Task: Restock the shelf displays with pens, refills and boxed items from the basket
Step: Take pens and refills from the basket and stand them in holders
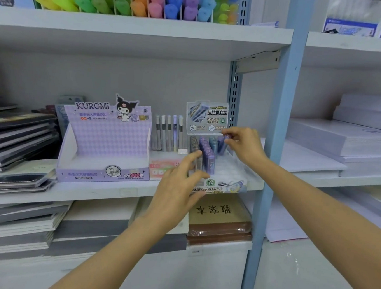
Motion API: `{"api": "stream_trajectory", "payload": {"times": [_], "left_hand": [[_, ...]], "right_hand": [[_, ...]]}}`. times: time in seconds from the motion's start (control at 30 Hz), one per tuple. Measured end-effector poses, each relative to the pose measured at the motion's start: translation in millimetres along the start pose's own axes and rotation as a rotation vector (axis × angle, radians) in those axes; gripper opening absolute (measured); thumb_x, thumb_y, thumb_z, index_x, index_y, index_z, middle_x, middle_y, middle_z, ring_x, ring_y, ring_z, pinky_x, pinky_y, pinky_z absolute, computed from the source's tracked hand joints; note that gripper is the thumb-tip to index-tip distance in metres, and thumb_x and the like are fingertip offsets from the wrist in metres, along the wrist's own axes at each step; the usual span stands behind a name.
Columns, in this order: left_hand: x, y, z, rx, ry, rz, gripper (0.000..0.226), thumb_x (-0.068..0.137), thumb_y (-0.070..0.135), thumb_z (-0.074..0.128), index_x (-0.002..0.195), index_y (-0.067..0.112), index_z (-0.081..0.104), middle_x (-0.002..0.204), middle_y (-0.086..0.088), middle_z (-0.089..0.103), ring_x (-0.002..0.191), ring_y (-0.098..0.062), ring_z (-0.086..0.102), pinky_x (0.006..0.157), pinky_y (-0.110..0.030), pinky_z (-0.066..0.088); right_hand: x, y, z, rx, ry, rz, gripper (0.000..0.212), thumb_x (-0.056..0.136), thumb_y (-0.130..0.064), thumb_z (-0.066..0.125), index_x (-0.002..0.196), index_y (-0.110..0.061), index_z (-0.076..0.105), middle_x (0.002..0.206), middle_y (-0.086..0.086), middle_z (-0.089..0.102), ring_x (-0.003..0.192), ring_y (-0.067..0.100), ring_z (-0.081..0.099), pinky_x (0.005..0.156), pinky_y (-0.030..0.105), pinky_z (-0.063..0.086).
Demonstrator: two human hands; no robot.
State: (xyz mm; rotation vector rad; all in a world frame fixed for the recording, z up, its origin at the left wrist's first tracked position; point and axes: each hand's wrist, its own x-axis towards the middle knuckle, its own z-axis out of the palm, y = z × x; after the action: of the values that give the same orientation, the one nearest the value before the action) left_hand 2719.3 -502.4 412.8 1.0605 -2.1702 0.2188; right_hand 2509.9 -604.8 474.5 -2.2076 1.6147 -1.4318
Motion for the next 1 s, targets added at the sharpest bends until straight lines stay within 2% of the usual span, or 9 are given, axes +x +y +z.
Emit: {"api": "stream_trajectory", "payload": {"times": [0.1,0.23,0.33,0.47,0.6,0.77,0.83,0.9,1.0], "left_hand": [[0.3,-1.0,0.8,0.011,0.011,0.011,0.031,0.087,0.026,0.071,0.116,0.021,0.062,0.157,-0.001,0.027,0.131,-0.022,0.046,0.105,-0.04,0.037],[0.9,-1.5,1.6,0.015,0.014,0.011,0.032,0.087,0.027,0.07,0.118,0.021,0.063,0.157,-0.002,0.027,0.13,-0.021,0.047,0.104,-0.04,0.039],[0.9,-1.6,2.0,0.011,0.016,0.015,0.031,0.088,0.027,0.07,0.118,0.02,0.063,0.157,-0.002,0.027,0.129,-0.02,0.047,0.102,-0.04,0.039],[0.1,-2.1,3.3,0.022,0.025,0.021,0.031,0.088,0.026,0.07,0.117,0.02,0.062,0.157,-0.002,0.027,0.131,-0.02,0.046,0.1,-0.04,0.04],[0.8,-2.8,4.8,0.034,0.028,0.016,0.031,0.088,0.027,0.07,0.117,0.021,0.062,0.158,-0.001,0.025,0.131,-0.019,0.045,0.099,-0.04,0.04],[0.4,-1.1,4.1,0.024,0.026,0.016,0.031,0.09,0.027,0.067,0.119,0.02,0.061,0.159,0.0,0.023,0.133,-0.02,0.043,0.103,-0.041,0.04],[-5.0,-1.0,3.9,0.023,0.056,0.029,0.033,0.09,0.025,0.066,0.122,0.018,0.061,0.158,-0.003,0.025,0.136,-0.021,0.039,0.109,-0.036,0.035],[-18.3,-3.4,5.7,0.025,0.137,0.028,0.035,0.089,0.017,0.066,0.124,0.013,0.061,0.154,-0.01,0.032,0.136,-0.024,0.039,0.109,-0.033,0.031],[-59.2,-16.1,18.1,0.031,0.292,-0.025,0.032,0.087,0.009,0.063,0.119,0.009,0.061,0.138,-0.011,0.049,0.122,-0.026,0.048,0.1,-0.034,0.037]], "right_hand": [[6.2,3.1,-0.9,-0.07,-0.081,-0.035,0.029,0.089,-0.002,0.064,0.118,-0.006,0.068,0.113,0.009,0.071,0.092,0.016,0.063,0.092,0.024,0.047],[12.6,4.6,-5.9,-0.033,-0.158,-0.01,0.031,0.088,0.0,0.066,0.118,-0.004,0.065,0.105,0.014,0.07,0.097,0.024,0.066,0.096,0.035,0.051],[11.5,1.9,-0.3,0.066,-0.13,0.018,0.022,0.085,0.003,0.068,0.103,-0.005,0.058,0.096,0.015,0.069,0.092,0.026,0.067,0.089,0.037,0.055],[15.2,5.8,11.1,-0.075,-0.05,-0.051,0.011,0.085,-0.006,0.071,0.09,-0.012,0.062,0.099,0.007,0.065,0.097,0.024,0.062,0.088,0.036,0.051],[18.2,15.5,16.2,-0.241,-0.041,-0.043,0.012,0.088,-0.016,0.068,0.098,-0.01,0.07,0.114,0.01,0.057,0.107,0.025,0.053,0.092,0.035,0.043],[4.8,10.7,7.9,-0.163,-0.051,-0.036,0.024,0.094,-0.021,0.061,0.114,-0.011,0.069,0.122,0.013,0.053,0.114,0.025,0.05,0.097,0.03,0.037],[-12.1,-4.7,2.3,-0.075,0.057,-0.115,0.022,0.095,-0.017,0.059,0.114,-0.01,0.067,0.116,0.011,0.056,0.105,0.02,0.054,0.092,0.026,0.042],[-38.5,-28.4,-1.6,0.04,0.199,-0.252,0.015,0.094,-0.009,0.057,0.104,-0.007,0.068,0.102,0.01,0.061,0.087,0.017,0.057,0.077,0.018,0.042],[-95.1,-62.2,7.5,0.261,0.206,-0.38,0.012,0.093,-0.005,0.054,0.092,-0.007,0.066,0.084,0.002,0.063,0.07,0.019,0.057,0.063,0.029,0.047]]}}
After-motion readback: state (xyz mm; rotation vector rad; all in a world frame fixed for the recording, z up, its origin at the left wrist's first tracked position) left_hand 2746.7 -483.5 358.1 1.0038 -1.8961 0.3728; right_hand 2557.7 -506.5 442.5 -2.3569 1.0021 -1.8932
